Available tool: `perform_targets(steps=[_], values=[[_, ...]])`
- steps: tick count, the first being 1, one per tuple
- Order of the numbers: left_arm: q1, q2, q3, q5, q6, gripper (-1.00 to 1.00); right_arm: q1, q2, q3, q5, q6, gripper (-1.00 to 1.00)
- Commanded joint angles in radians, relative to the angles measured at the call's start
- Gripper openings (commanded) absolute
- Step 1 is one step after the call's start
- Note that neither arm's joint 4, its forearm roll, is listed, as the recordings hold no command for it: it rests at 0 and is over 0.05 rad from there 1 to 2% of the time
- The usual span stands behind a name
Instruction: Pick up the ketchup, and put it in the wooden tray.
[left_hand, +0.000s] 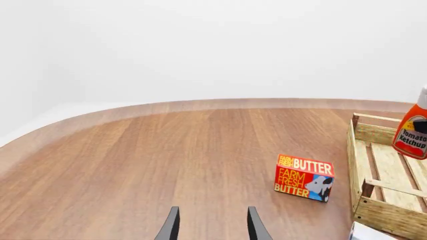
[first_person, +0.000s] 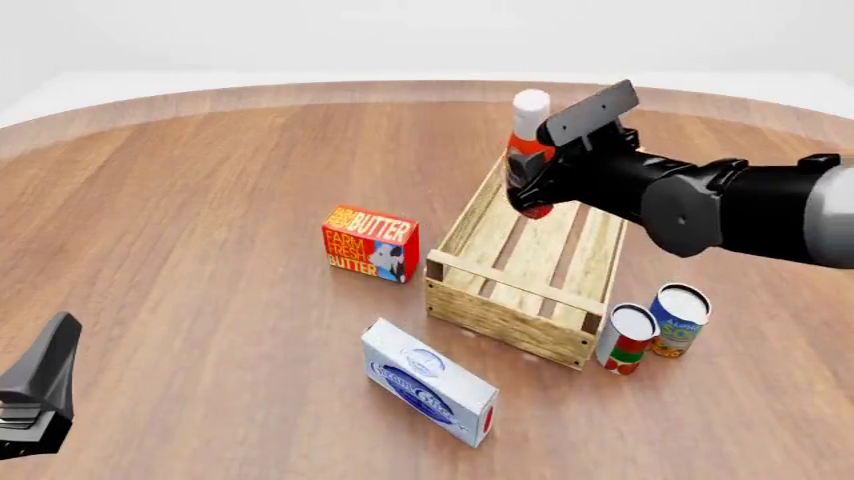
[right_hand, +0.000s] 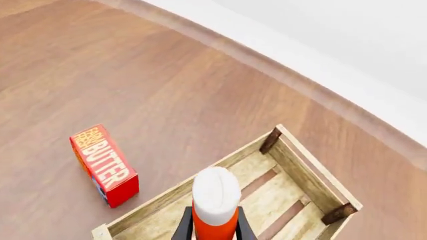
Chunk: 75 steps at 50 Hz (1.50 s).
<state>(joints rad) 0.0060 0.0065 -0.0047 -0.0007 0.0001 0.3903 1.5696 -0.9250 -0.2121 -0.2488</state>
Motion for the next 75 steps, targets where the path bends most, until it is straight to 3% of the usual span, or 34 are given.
perform_targets(steps=[1,32,56,75], values=[[0.000,0.000,0.000,0.000,0.000,1.00,-0.092,0.077,0.003,-0.081,0.026,-1.00],[0.001,0.001,0.000,-0.001,0.000,1.00,-0.146,0.310,-0.056,-0.220,0.098,-1.00],[0.001,0.001,0.000,-0.001,0.001,1.00,-0.130,0.389,-0.086,-0.251,0.121,-1.00],[0.001,0.001,0.000,-0.001,0.000,1.00,-0.140,0.424,-0.083,-0.269,0.106,-1.00]])
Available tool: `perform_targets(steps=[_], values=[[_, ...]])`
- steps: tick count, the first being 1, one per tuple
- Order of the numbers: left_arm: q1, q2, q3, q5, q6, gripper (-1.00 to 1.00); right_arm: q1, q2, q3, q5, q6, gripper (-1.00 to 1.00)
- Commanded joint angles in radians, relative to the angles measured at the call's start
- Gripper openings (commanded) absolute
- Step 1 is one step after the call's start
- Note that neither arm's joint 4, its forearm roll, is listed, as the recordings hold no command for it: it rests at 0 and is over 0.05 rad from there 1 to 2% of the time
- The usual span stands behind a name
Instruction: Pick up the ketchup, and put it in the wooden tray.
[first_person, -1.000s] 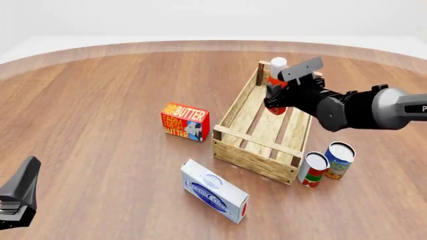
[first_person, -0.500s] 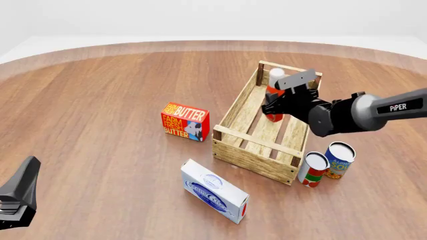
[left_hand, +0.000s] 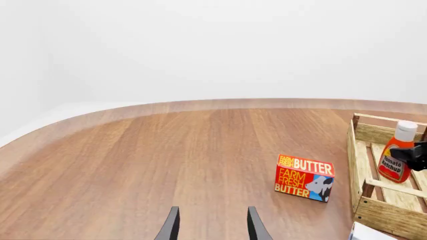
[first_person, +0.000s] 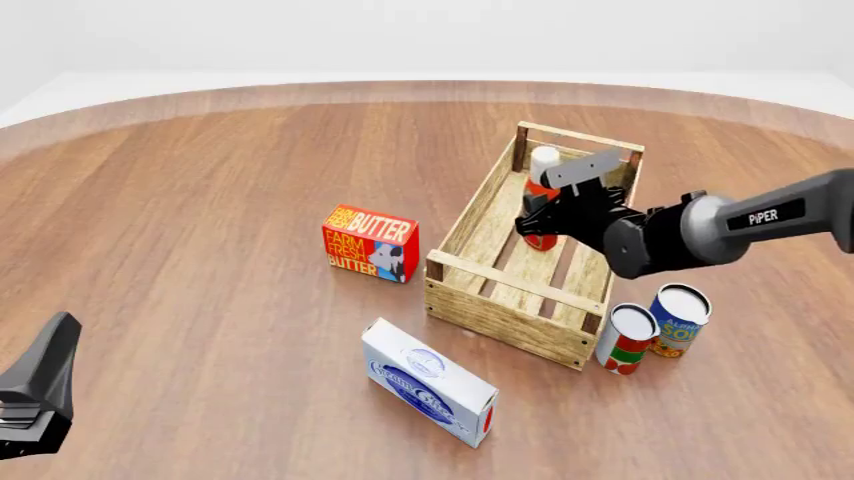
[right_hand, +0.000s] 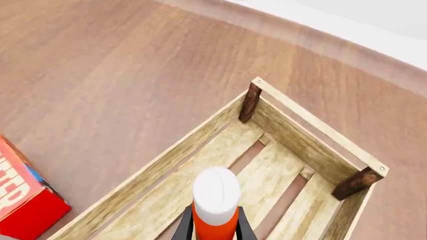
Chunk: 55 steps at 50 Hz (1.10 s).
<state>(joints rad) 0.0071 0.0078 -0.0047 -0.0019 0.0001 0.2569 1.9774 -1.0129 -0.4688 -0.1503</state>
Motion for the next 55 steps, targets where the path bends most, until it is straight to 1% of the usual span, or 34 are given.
perform_targets(steps=[1,6,7,13,29,34,46,55], values=[[0.000,0.000,0.000,0.000,0.000,1.00,-0.007,0.016,0.005,-0.013,0.007,-1.00],[0.000,-0.001,0.000,0.001,0.000,1.00,-0.012,0.015,0.013,-0.017,0.002,-1.00],[0.000,-0.001,0.000,0.001,0.000,1.00,-0.015,0.015,0.016,-0.019,0.001,1.00],[0.000,-0.001,0.000,0.001,0.000,1.00,-0.017,0.004,0.026,-0.026,-0.001,1.00],[0.001,0.000,0.000,0.000,0.000,1.00,-0.013,-0.098,0.088,-0.050,-0.026,1.00],[0.001,-0.001,0.000,0.001,0.000,1.00,-0.012,-0.123,0.103,-0.050,-0.024,1.00],[0.001,-0.002,0.000,0.003,0.000,1.00,-0.011,-0.254,0.195,-0.054,-0.036,1.00],[0.001,-0.001,0.000,0.001,0.000,1.00,0.004,-0.352,0.270,-0.056,-0.046,1.00]])
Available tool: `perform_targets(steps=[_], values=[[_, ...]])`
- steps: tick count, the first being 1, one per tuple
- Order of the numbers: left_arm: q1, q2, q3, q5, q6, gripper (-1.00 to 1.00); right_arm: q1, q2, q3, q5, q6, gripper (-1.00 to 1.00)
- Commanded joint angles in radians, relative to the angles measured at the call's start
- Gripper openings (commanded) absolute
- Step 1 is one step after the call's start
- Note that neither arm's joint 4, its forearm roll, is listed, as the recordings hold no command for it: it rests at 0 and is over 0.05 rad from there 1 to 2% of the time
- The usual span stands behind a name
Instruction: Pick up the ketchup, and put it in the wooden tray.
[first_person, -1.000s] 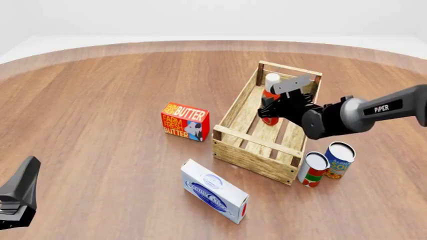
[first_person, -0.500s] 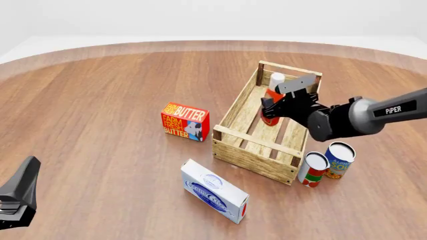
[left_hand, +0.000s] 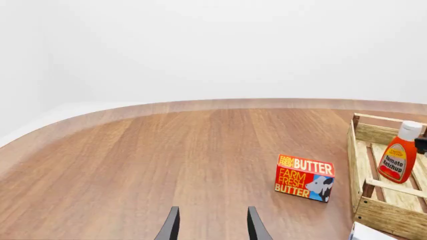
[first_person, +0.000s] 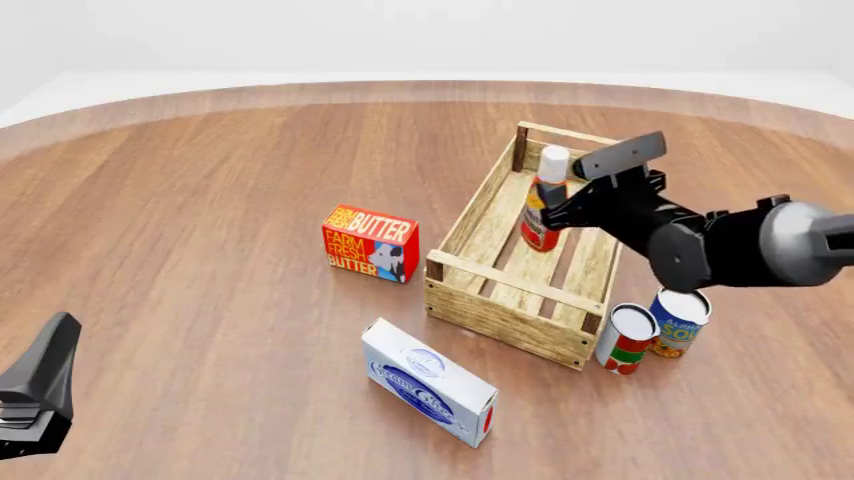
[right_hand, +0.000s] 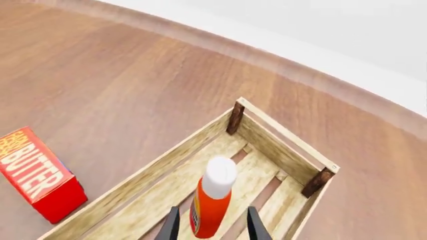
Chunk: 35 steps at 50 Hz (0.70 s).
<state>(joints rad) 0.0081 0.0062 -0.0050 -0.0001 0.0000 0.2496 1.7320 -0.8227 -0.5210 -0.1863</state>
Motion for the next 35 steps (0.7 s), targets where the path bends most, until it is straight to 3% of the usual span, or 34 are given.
perform_targets(steps=[1,35], values=[[0.000,0.001,0.000,-0.001,0.000,1.00,0.014,-0.122,0.094,-0.005,-0.016,1.00],[0.001,0.002,0.001,-0.002,0.000,1.00,-0.040,-0.421,0.417,-0.065,0.001,1.00]])
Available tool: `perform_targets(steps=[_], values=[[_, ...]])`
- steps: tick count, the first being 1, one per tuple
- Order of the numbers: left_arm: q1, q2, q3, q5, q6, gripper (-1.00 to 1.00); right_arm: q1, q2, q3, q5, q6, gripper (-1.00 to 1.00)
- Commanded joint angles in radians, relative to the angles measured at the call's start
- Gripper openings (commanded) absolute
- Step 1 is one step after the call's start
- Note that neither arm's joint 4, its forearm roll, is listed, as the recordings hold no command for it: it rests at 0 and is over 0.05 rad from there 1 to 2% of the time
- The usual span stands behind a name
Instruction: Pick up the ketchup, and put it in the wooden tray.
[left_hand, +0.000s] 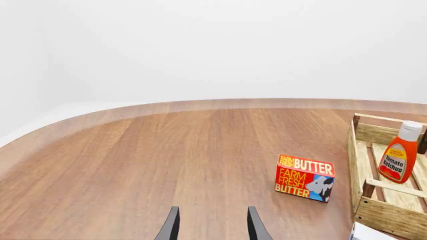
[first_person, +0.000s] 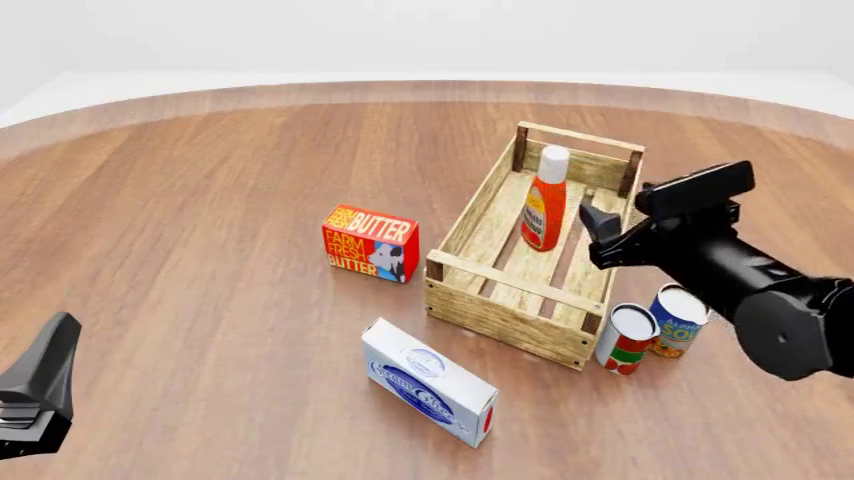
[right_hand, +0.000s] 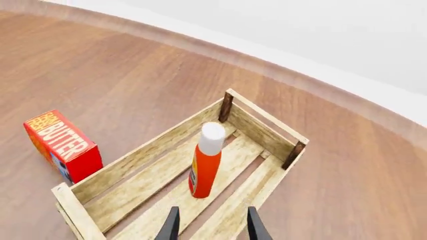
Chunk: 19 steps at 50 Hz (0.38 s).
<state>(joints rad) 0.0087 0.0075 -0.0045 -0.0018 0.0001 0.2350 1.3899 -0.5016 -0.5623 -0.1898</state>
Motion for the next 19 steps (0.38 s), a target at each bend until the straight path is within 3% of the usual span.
perform_targets(steps=[1,19], values=[[0.000,0.001,0.000,-0.001,0.000,1.00,-0.031,-0.081,0.107,-0.031,0.004,1.00],[0.000,0.005,0.000,-0.005,0.000,1.00,-0.115,-0.240,0.269,-0.041,0.025,1.00]])
